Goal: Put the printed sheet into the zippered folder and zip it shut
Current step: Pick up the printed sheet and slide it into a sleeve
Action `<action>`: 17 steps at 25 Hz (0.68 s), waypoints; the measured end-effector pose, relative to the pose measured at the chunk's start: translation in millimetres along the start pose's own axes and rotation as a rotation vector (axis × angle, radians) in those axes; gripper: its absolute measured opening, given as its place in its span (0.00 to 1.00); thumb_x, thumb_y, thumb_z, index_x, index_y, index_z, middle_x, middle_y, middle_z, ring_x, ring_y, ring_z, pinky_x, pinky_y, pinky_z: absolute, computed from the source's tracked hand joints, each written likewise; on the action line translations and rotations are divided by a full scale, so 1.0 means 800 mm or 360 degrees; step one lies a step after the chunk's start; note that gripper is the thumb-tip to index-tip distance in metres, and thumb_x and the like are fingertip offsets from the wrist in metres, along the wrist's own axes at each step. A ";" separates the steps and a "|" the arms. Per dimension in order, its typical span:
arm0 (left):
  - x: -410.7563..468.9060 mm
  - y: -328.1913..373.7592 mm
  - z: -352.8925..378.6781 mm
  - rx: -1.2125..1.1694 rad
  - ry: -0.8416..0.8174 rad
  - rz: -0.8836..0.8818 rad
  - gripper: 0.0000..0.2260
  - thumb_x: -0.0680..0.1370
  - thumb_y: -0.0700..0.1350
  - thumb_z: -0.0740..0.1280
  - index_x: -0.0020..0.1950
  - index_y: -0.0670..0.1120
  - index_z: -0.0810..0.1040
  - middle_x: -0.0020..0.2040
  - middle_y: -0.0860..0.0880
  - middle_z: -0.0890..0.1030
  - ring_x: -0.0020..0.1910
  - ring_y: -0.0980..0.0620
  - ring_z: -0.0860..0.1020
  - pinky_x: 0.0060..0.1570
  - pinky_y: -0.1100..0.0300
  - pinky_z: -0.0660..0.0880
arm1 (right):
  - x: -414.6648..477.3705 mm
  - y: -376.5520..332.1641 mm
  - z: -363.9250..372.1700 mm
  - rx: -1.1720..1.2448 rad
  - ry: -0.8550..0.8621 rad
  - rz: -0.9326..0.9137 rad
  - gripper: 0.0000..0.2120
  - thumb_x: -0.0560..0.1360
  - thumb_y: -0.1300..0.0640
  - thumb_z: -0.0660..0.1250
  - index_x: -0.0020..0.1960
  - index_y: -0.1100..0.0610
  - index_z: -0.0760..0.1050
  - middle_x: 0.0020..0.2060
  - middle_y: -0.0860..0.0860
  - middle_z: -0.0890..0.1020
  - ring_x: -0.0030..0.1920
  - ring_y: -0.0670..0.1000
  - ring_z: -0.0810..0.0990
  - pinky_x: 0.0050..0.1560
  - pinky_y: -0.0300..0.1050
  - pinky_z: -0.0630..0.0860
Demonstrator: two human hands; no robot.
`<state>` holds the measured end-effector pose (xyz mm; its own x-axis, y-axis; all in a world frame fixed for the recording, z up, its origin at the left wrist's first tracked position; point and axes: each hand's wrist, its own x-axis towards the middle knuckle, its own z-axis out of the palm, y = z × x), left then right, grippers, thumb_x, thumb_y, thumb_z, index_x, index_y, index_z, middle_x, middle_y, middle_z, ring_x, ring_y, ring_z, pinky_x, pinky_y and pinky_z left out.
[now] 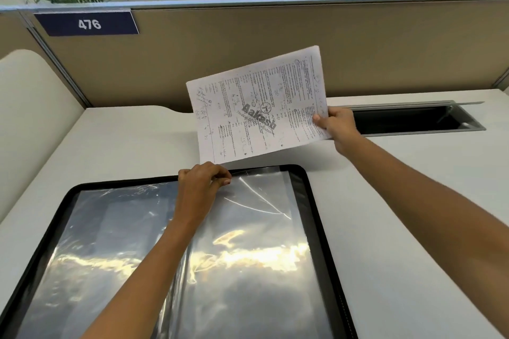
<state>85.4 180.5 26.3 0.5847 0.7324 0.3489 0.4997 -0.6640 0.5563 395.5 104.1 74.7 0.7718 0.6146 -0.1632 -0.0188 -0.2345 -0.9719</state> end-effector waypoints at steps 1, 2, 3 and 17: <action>0.000 0.000 0.000 0.0014 0.0000 0.0006 0.04 0.72 0.42 0.72 0.41 0.51 0.81 0.39 0.56 0.82 0.41 0.54 0.78 0.51 0.49 0.65 | 0.009 -0.008 0.002 -0.0043 -0.0043 0.0000 0.15 0.74 0.64 0.69 0.61 0.62 0.76 0.54 0.57 0.82 0.52 0.57 0.82 0.54 0.56 0.80; -0.001 0.001 0.000 0.0030 0.0002 0.0016 0.04 0.72 0.42 0.72 0.41 0.51 0.81 0.39 0.56 0.82 0.41 0.54 0.79 0.51 0.50 0.65 | 0.018 -0.015 0.003 -0.0066 -0.0078 0.0003 0.16 0.73 0.64 0.69 0.61 0.62 0.76 0.55 0.58 0.82 0.52 0.58 0.82 0.54 0.57 0.80; -0.002 0.002 0.001 0.0046 0.0003 0.0026 0.03 0.72 0.42 0.72 0.41 0.51 0.81 0.39 0.55 0.82 0.41 0.54 0.79 0.51 0.50 0.65 | 0.026 -0.022 0.004 -0.0081 -0.0103 0.0000 0.16 0.73 0.64 0.69 0.60 0.63 0.76 0.55 0.58 0.82 0.53 0.58 0.82 0.54 0.57 0.79; 0.000 -0.011 0.003 0.0090 -0.0105 0.0095 0.04 0.72 0.43 0.72 0.42 0.52 0.80 0.40 0.57 0.80 0.41 0.53 0.76 0.47 0.55 0.61 | 0.064 -0.048 -0.011 -0.0536 -0.0461 -0.0005 0.14 0.73 0.68 0.69 0.58 0.66 0.77 0.44 0.55 0.82 0.39 0.50 0.82 0.36 0.37 0.81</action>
<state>82.7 186.1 20.0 0.6542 0.6812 0.3286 0.4971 -0.7147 0.4920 441.1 138.1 105.2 0.5608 0.7901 -0.2477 0.2286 -0.4352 -0.8708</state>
